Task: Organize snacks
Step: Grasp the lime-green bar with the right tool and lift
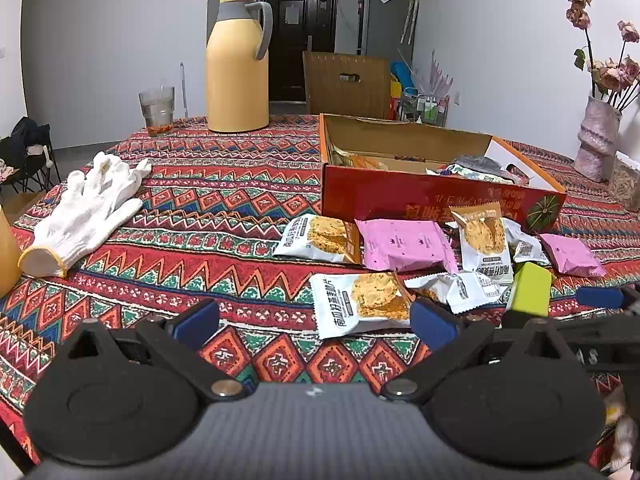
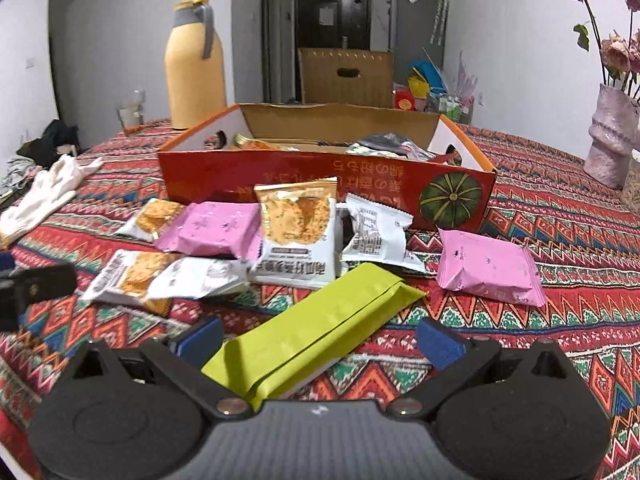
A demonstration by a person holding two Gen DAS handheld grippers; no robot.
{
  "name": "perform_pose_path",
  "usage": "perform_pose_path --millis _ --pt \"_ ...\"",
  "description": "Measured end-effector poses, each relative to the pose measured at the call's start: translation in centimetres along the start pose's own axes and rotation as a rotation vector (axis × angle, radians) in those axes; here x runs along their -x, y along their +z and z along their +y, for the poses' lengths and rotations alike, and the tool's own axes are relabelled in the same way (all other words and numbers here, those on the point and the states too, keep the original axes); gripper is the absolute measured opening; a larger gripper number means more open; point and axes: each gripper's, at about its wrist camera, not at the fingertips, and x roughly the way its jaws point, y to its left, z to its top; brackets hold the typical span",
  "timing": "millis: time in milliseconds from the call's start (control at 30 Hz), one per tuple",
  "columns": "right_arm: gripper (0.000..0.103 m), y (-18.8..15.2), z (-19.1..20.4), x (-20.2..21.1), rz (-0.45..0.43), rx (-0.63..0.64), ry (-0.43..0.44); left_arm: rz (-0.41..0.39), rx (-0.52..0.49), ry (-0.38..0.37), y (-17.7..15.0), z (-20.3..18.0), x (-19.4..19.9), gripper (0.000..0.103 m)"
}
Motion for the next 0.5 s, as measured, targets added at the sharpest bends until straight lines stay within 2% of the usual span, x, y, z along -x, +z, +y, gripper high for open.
perform_pose_path --millis 100,167,233,500 --pt "0.102 0.7 -0.3 -1.3 0.027 -0.035 -0.023 0.011 -0.001 -0.002 0.0 -0.2 -0.3 0.103" --pt "0.096 0.8 -0.8 -2.0 0.045 -0.075 -0.048 0.015 -0.001 -0.003 -0.1 -0.3 -0.4 0.103" --pt "0.081 0.6 -1.3 -2.3 0.058 -0.097 -0.048 0.018 0.001 -0.003 0.0 -0.3 -0.6 0.103" --pt "0.048 -0.8 -3.1 -1.0 0.021 -0.06 -0.043 0.039 0.022 -0.002 0.2 -0.6 -1.5 0.103"
